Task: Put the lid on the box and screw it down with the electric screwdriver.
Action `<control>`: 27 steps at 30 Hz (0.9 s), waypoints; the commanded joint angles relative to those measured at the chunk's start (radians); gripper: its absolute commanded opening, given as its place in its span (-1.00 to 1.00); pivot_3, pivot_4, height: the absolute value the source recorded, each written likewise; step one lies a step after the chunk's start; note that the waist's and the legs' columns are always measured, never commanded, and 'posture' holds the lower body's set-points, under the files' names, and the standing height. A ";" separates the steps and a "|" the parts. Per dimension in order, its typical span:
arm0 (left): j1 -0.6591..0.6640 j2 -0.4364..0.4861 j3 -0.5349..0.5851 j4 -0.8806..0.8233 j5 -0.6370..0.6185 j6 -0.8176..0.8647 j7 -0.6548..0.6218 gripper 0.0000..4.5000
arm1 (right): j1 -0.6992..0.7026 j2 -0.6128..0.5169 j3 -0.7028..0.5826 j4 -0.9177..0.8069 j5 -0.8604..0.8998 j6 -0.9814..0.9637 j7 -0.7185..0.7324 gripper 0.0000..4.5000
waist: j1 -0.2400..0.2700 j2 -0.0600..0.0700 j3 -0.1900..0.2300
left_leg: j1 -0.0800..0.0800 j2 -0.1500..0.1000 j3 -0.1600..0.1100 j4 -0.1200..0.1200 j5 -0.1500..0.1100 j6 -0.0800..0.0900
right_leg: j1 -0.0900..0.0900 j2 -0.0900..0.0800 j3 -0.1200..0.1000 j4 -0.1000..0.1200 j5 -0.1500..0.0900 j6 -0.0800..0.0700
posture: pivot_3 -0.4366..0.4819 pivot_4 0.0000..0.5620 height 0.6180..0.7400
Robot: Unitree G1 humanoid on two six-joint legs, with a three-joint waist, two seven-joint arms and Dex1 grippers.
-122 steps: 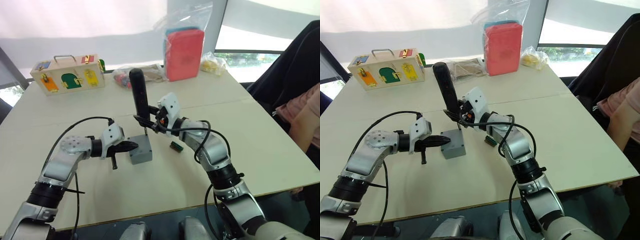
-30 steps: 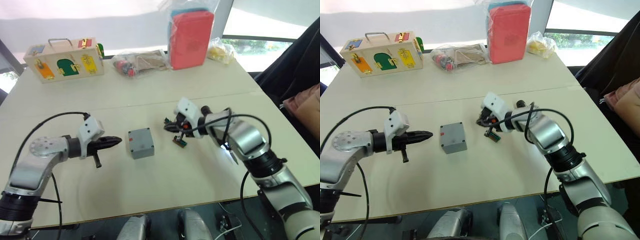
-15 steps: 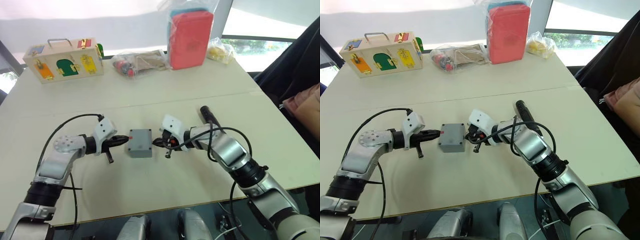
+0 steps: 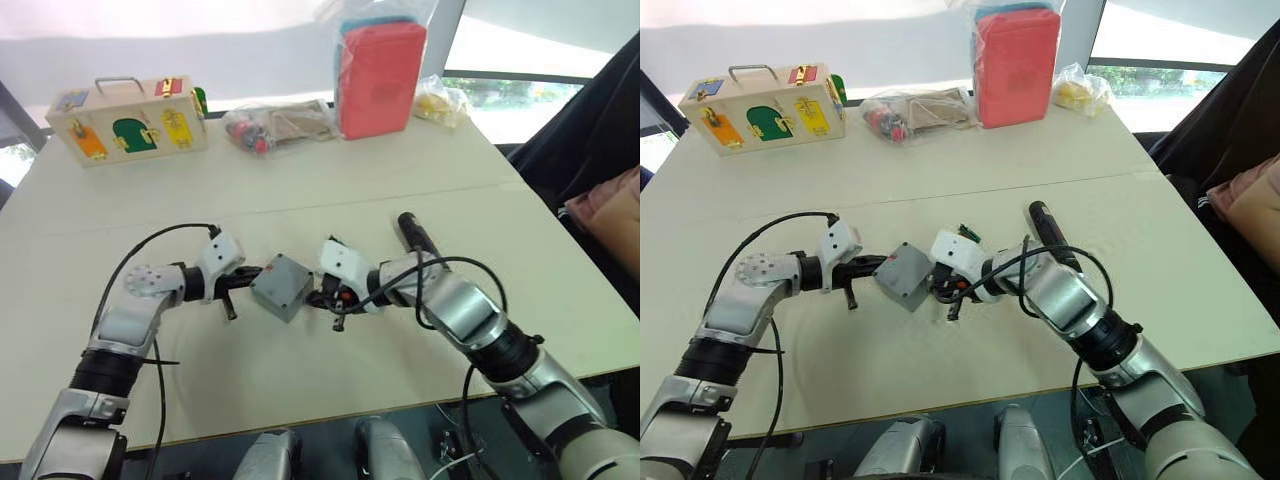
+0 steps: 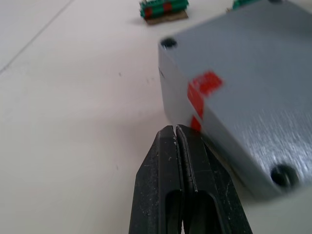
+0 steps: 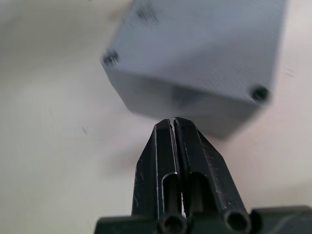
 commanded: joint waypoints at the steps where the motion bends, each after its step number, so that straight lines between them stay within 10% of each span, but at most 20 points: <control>1: 0.035 0.057 0.050 -0.068 -0.029 0.002 -0.039 -1.00 | -0.047 -0.031 -0.066 -0.027 -0.015 -0.042 0.001 -0.98 | -0.001 0.000 0.000 | 0.000 0.000 0.000 0.000 0.000 0.000 | 0.000 0.000 0.000 0.000 0.000 0.000 | -0.05 -0.47 1.00; 15: 0.156 0.130 0.070 -0.308 -0.114 0.126 -0.083 -1.00 | -0.104 0.157 -0.042 0.309 -0.109 -0.318 -0.036 -0.98 | -0.001 0.000 0.000 | 0.000 0.000 0.000 0.000 0.000 0.000 | 0.000 0.000 0.001 0.001 0.000 0.000 | -0.05 -0.47 1.00; 27: 0.110 0.103 0.055 -0.263 -0.080 0.108 -0.052 -1.00 | -0.026 0.154 -0.018 0.210 -0.114 -0.284 0.046 -0.98 | -0.003 0.000 0.000 | 0.000 0.000 0.000 0.000 0.000 0.000 | -0.001 0.000 0.000 0.002 0.000 0.000 | -0.05 -0.47 1.00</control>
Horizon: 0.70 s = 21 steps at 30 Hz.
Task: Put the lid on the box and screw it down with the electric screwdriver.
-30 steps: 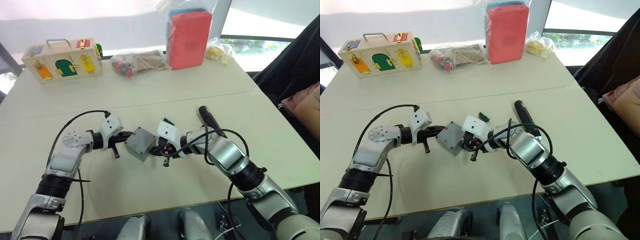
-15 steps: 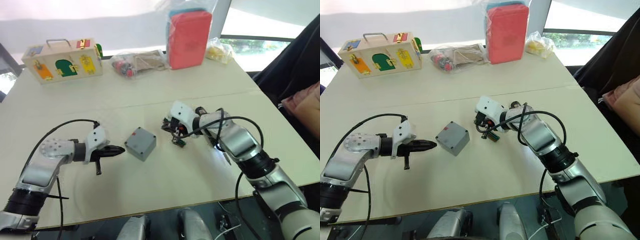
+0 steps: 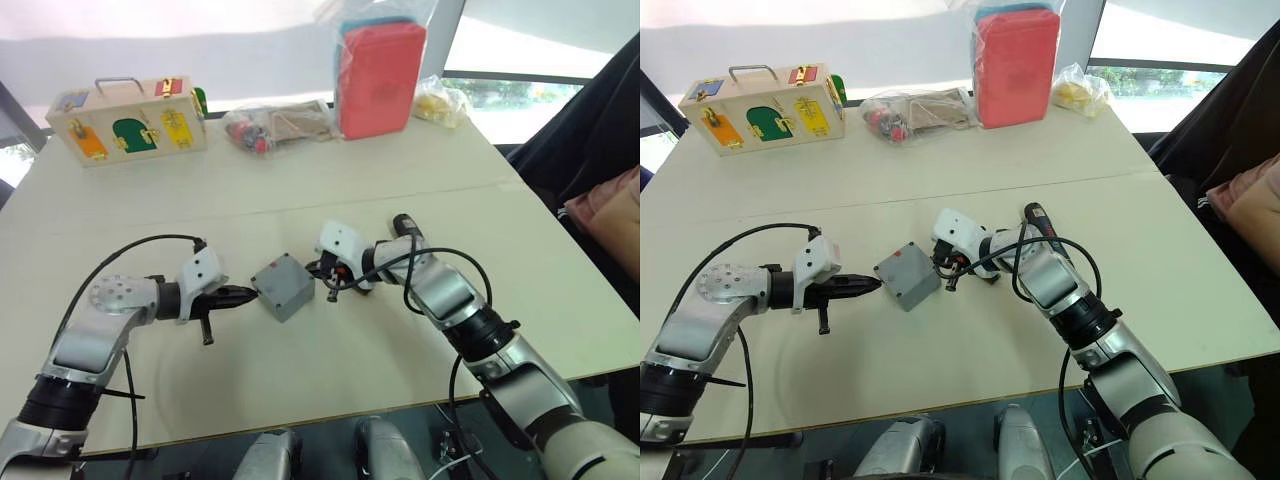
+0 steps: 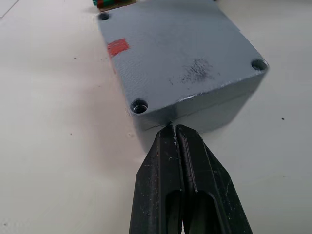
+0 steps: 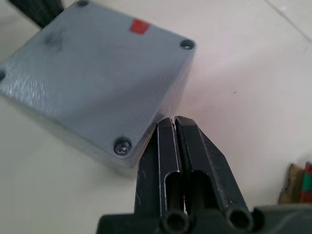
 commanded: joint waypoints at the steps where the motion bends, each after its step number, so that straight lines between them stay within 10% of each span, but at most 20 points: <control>1: -0.026 -0.009 0.004 0.004 0.004 -0.025 0.008 -1.00 | 0.020 0.001 0.010 -0.104 0.016 0.025 0.030 -0.98 | 0.000 0.000 0.000 | 0.000 0.000 0.000 0.000 0.000 0.000 | 0.000 0.000 0.000 0.000 0.000 0.000 | -0.05 -0.47 1.00; 21: -0.037 -0.008 0.011 -0.004 0.010 -0.018 0.006 -1.00 | 0.045 -0.014 0.003 -0.188 0.011 0.101 0.042 -0.98 | 0.000 0.000 0.000 | 0.000 0.000 0.000 0.000 0.000 0.000 | 0.000 0.000 0.000 0.001 0.000 0.000 | -0.05 -0.47 1.00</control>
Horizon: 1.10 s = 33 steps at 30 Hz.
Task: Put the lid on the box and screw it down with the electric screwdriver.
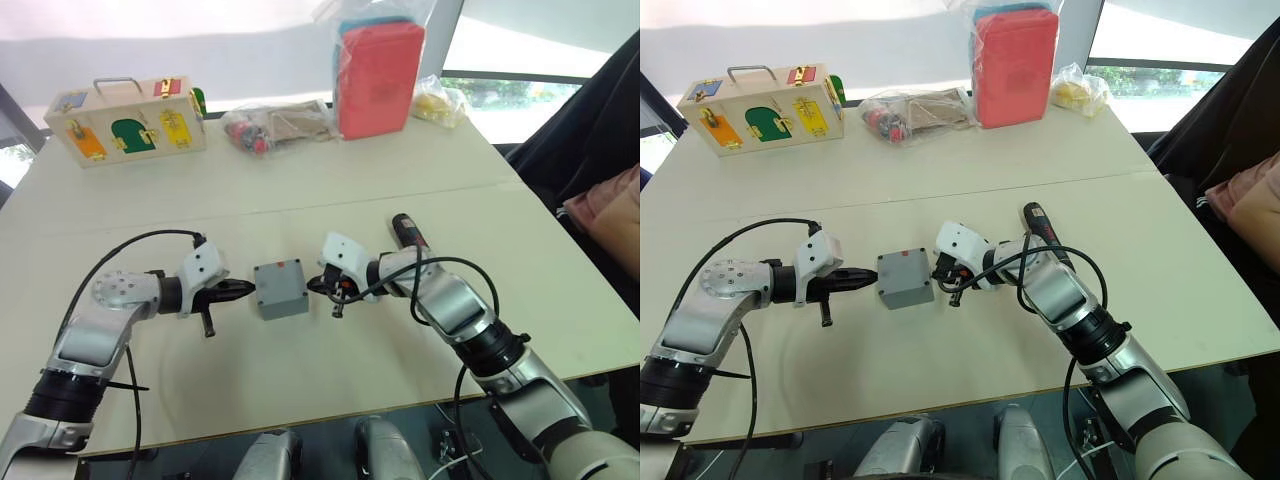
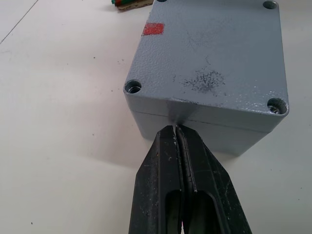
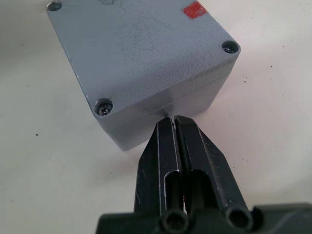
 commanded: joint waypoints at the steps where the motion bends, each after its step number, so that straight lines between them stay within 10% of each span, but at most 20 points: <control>1: -0.004 0.013 0.018 -0.049 -0.023 0.002 -0.012 -1.00 | -0.005 0.004 -0.001 -0.061 0.007 -0.020 0.005 -0.98 | 0.000 0.000 0.000 | 0.000 0.000 0.000 0.000 0.000 0.000 | 0.000 0.000 0.000 0.000 0.000 0.000 | -0.05 -0.47 1.00; 9: 0.039 0.095 0.131 -0.169 -0.117 0.067 -0.035 -1.00 | 0.023 -0.025 -0.178 -0.095 0.036 -0.089 -0.072 -0.98 | 0.002 0.000 0.000 | 0.000 0.000 0.000 0.000 0.000 0.000 | 0.000 0.000 0.000 0.000 0.000 0.000 | -0.05 -0.47 1.00; 17: -0.027 0.096 0.156 -0.234 -0.174 0.142 0.009 -1.00 | -0.009 0.044 -0.265 0.144 -0.002 -0.111 -0.250 0.12 | -0.001 -0.001 0.000 | 0.000 0.000 0.000 0.000 0.000 0.000 | 0.000 0.000 0.000 0.001 0.000 0.000 | -0.05 -0.47 1.00; 33: -0.024 0.082 0.138 -0.272 -0.188 0.165 0.040 -1.00 | -0.076 0.132 -0.313 0.361 0.029 -0.133 -0.292 0.12 | -0.003 -0.001 0.000 | 0.000 0.000 0.001 0.000 0.000 -0.001 | 0.000 0.000 0.001 0.001 0.000 0.000 | -0.05 -0.47 1.00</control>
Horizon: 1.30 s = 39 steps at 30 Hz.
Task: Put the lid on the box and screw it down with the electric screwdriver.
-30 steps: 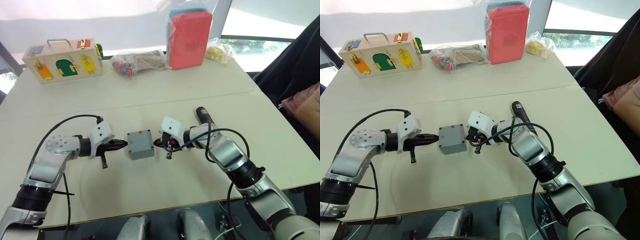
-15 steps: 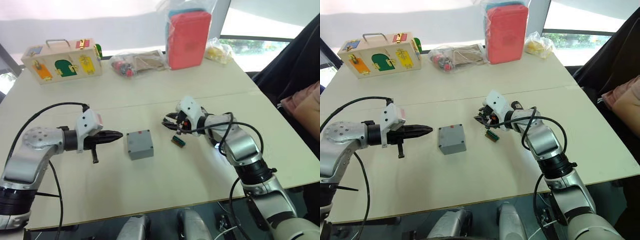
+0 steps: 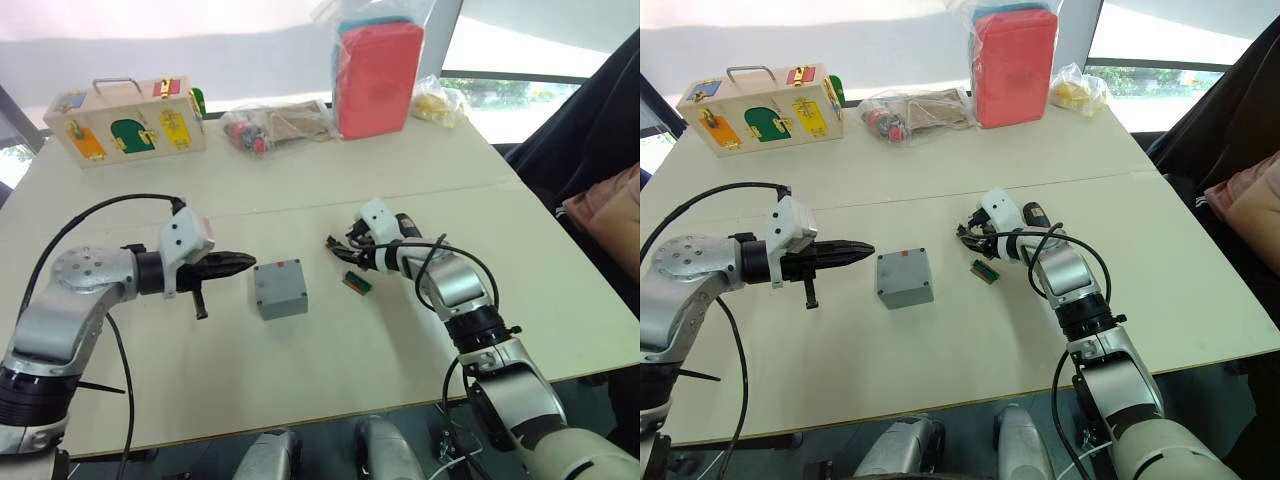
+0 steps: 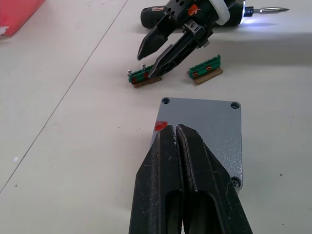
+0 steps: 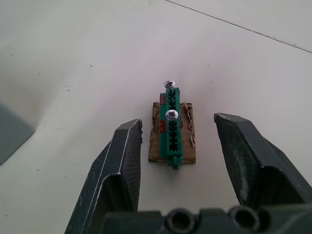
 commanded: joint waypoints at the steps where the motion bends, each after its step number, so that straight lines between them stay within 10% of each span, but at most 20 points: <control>1: -0.006 0.000 0.005 -0.031 -0.009 -0.001 0.012 -1.00 | -0.046 0.017 -0.032 0.004 0.018 -0.018 -0.007 0.12 | -0.001 0.000 0.000 | 0.000 0.000 0.000 0.000 0.000 0.000 | 0.000 0.000 0.000 0.000 0.000 0.000 | -0.05 -0.47 1.00; 21: -0.003 -0.007 0.001 -0.034 -0.011 0.003 0.025 -1.00 | -0.053 0.031 -0.034 0.021 0.023 -0.020 -0.003 0.12 | -0.001 0.000 0.000 | 0.000 0.000 0.000 0.000 0.000 0.000 | -0.001 0.000 0.000 0.002 0.000 0.000 | -0.05 -0.47 1.00; 29: -0.006 -0.010 -0.001 -0.032 -0.009 0.002 0.024 -1.00 | -0.052 0.030 -0.036 0.018 0.026 -0.014 0.000 -0.97 | -0.001 0.000 0.000 | 0.000 0.000 0.000 0.000 0.000 0.000 | -0.001 0.000 0.000 0.002 0.000 0.000 | -0.05 -0.47 1.00; 39: -0.007 -0.008 -0.007 -0.027 -0.008 -0.001 0.024 -1.00 | -0.068 0.016 -0.059 -0.027 0.054 0.026 0.007 -0.99 | -0.001 0.000 0.000 | 0.000 0.000 0.000 0.000 0.000 0.000 | -0.001 0.000 0.000 0.002 0.000 0.000 | -0.05 -0.47 1.00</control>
